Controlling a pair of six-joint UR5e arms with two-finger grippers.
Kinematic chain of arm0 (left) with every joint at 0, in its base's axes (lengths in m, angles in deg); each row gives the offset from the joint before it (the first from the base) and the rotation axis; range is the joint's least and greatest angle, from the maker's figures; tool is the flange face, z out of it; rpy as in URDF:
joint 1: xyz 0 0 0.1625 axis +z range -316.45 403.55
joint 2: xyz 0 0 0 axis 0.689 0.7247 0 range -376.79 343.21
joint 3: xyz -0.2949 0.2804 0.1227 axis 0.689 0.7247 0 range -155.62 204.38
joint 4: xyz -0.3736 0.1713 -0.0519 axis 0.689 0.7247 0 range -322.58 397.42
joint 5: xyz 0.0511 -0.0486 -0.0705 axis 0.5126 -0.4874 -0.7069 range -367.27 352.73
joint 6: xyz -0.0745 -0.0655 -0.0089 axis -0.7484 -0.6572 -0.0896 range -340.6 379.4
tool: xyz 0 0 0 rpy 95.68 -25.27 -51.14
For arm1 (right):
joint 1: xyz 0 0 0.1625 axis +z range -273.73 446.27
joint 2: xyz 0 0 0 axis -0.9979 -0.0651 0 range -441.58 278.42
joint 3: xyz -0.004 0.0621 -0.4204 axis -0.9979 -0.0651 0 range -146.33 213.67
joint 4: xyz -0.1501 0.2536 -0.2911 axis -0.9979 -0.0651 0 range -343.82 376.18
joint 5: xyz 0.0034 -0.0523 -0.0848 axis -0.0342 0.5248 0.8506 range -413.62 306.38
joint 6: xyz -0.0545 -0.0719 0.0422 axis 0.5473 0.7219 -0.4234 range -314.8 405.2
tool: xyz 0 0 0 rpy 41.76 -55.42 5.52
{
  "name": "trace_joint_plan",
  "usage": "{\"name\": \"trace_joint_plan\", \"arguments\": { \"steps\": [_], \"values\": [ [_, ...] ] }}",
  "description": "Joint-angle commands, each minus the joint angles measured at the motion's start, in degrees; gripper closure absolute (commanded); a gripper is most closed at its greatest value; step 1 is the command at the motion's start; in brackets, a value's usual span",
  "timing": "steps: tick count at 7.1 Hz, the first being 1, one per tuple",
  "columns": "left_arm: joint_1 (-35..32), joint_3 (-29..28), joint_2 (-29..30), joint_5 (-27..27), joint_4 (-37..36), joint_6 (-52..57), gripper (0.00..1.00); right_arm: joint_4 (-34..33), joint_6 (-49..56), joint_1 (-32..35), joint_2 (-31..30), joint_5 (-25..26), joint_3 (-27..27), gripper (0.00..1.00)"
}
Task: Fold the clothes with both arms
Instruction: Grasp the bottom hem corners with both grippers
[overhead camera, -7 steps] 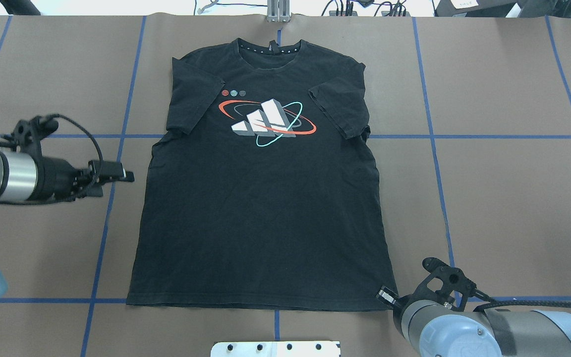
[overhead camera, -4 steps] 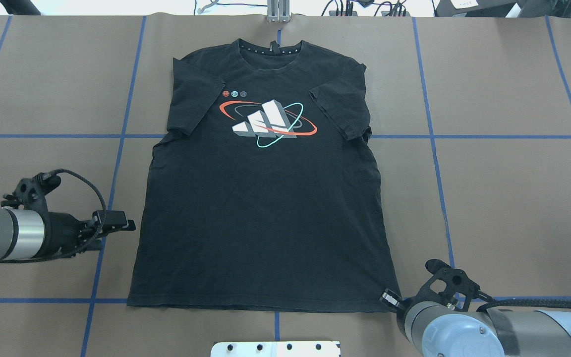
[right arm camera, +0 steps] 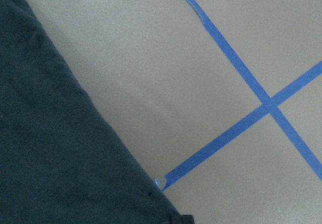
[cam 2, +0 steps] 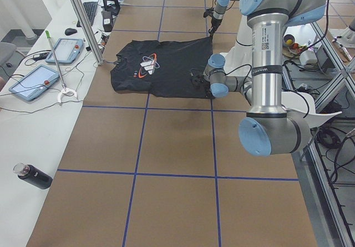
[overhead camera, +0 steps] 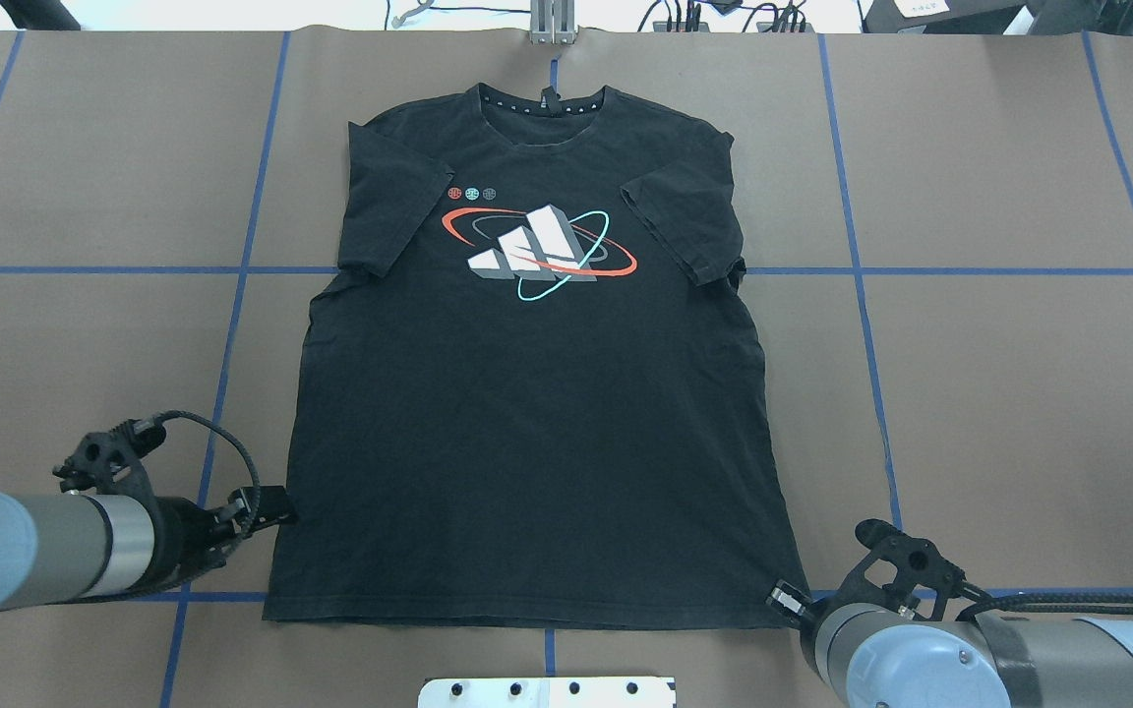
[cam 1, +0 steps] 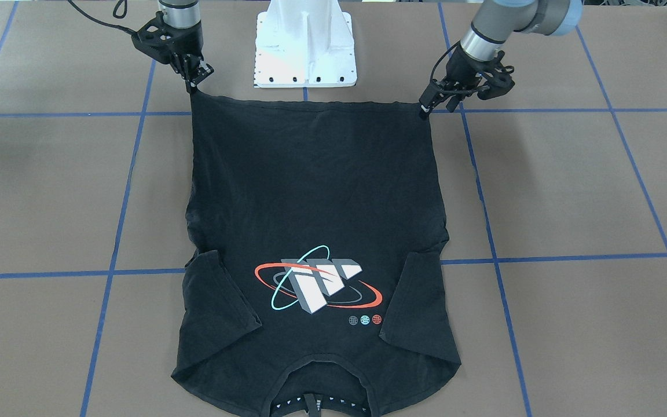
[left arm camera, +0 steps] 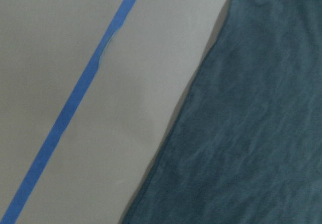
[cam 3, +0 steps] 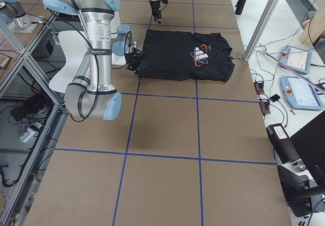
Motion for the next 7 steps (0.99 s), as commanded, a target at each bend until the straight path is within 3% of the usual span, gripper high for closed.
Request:
{"name": "trace_joint_plan", "arguments": {
  "steps": [1, 7],
  "values": [
    [3.88, 0.2, 2.7, 2.92, -7.4, -2.35, 0.13, -0.15, -0.07, -0.13, -0.7, -0.4, 0.91, 1.0],
    [9.96, 0.11, 1.56, 3.02, -7.67, -2.45, 0.45, -0.15, -0.16, -0.31, -0.09, -0.31, 0.65, 1.0]
  ]
}}
